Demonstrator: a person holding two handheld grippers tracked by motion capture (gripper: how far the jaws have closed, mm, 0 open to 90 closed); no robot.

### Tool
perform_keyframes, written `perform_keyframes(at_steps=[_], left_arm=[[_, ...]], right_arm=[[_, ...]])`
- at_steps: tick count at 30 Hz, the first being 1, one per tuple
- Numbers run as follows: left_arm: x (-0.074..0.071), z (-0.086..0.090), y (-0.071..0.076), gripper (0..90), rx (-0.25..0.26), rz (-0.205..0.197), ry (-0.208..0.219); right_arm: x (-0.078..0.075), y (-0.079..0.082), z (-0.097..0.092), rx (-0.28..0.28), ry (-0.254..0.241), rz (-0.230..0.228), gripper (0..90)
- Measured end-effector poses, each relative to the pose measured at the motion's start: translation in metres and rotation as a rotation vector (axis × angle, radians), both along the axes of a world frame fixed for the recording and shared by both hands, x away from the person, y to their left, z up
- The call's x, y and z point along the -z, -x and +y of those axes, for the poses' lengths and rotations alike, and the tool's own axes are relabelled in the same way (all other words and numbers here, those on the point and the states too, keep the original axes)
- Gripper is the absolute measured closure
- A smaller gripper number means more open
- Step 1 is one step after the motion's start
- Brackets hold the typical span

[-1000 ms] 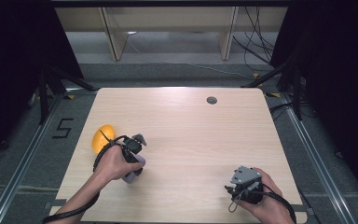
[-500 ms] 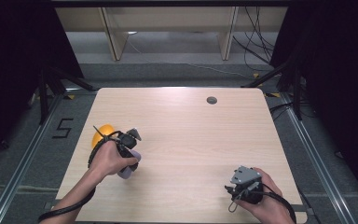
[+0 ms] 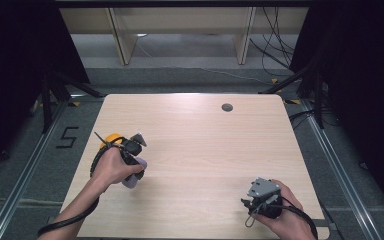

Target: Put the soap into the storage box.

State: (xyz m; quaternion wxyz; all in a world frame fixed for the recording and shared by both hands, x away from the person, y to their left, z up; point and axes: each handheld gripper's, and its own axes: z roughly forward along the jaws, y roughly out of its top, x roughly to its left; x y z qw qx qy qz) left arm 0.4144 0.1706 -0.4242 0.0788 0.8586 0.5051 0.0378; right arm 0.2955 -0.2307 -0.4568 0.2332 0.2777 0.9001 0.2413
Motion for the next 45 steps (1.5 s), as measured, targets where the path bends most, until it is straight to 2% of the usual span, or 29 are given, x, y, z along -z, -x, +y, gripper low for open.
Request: perform_keyframes(at_steps=[1,4,6,10,31,33,38,39,40,42,45], left_arm=[[-0.001,0.000,0.000,48.9,-0.008,0.008,-0.002],[-0.002,0.003,-0.002,48.9,-0.012,-0.011,0.002],[-0.004,0.005,-0.003,48.9,-0.019,0.001,-0.004],[-0.005,0.008,-0.005,48.9,-0.032,-0.017,0.000],[-0.014,0.024,-0.017,49.0,-0.079,0.008,-0.022],[-0.014,0.025,-0.017,48.9,-0.096,-0.006,-0.011],[-0.015,0.030,-0.020,49.0,-0.084,0.007,-0.018],[-0.014,0.029,-0.020,48.9,-0.105,-0.011,-0.010],[-0.016,0.030,-0.021,49.0,-0.103,0.011,-0.022],[-0.015,0.032,-0.021,48.9,-0.109,0.000,-0.016],[-0.016,0.034,-0.023,49.0,-0.114,0.007,-0.018]], right_arm=[[0.000,0.000,0.000,0.000,0.000,0.000,37.8],[0.000,0.000,0.000,0.000,-0.001,-0.001,37.8],[0.000,0.000,0.000,0.001,-0.002,-0.001,37.7],[0.000,0.000,0.000,0.001,-0.003,-0.001,37.8],[0.000,0.000,0.001,0.004,-0.006,-0.005,37.7],[0.000,0.000,0.001,0.002,-0.006,-0.002,37.8],[0.000,0.000,0.001,0.002,-0.006,-0.009,37.8],[0.000,0.000,0.001,0.003,-0.006,-0.007,37.8],[0.000,0.000,0.001,0.004,-0.006,-0.006,37.7],[0.000,0.000,0.001,0.004,-0.006,-0.005,37.7],[0.000,0.000,0.001,0.003,-0.008,-0.005,37.7]])
